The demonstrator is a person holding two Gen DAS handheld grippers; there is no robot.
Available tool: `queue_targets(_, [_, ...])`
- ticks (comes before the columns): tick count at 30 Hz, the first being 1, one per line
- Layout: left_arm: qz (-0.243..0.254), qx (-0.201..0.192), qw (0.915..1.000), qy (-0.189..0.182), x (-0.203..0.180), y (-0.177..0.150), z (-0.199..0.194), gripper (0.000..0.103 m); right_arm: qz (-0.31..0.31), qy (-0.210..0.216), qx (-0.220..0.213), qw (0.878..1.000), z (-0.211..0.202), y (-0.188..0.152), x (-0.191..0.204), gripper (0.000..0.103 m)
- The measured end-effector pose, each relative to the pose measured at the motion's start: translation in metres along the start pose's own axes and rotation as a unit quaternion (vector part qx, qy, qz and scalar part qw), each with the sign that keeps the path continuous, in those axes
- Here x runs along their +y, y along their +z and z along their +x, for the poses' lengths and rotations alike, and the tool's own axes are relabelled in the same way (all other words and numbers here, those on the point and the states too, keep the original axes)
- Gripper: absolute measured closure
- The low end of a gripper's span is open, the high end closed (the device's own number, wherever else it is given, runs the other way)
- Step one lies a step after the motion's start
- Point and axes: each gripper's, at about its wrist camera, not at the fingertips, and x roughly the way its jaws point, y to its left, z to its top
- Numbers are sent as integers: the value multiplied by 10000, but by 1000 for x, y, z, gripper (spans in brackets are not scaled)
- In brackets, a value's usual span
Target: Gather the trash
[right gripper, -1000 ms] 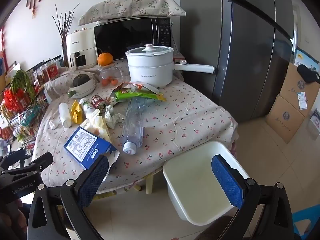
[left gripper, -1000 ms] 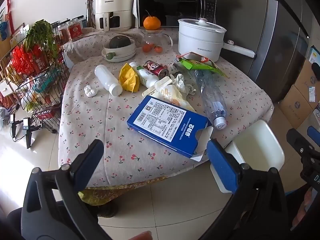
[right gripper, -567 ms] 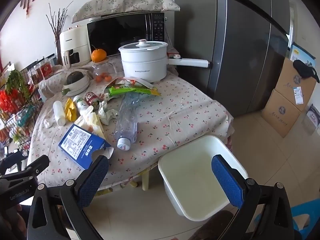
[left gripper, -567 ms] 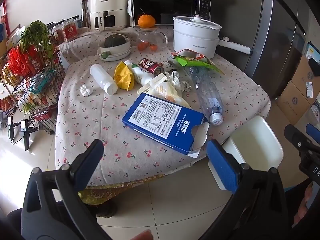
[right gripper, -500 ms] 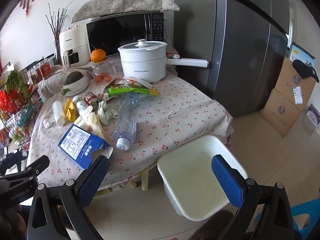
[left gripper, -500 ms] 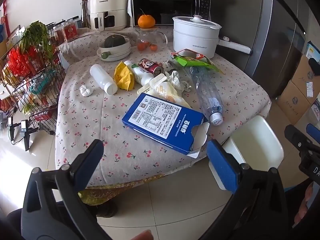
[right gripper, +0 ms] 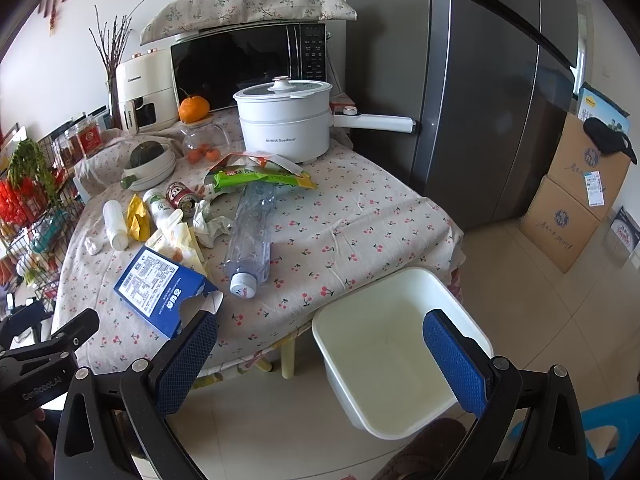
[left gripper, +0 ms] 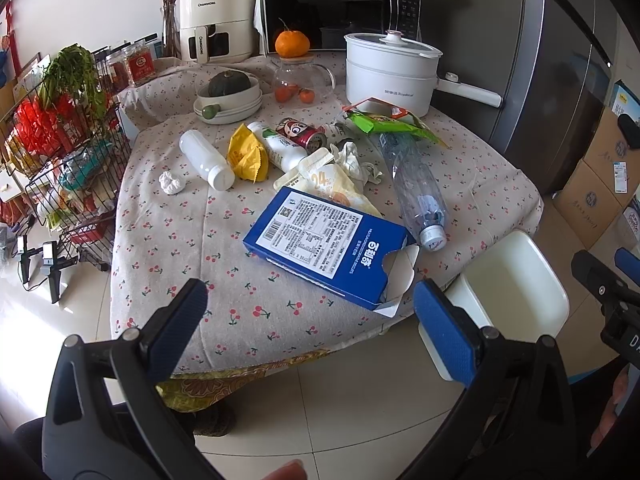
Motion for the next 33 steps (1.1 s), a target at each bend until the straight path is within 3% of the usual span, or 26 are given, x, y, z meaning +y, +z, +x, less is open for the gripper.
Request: queue_targets(33, [1, -4, 10000, 4, 0, 2, 0, 1, -18, 7, 32, 10000, 1, 2, 1, 0])
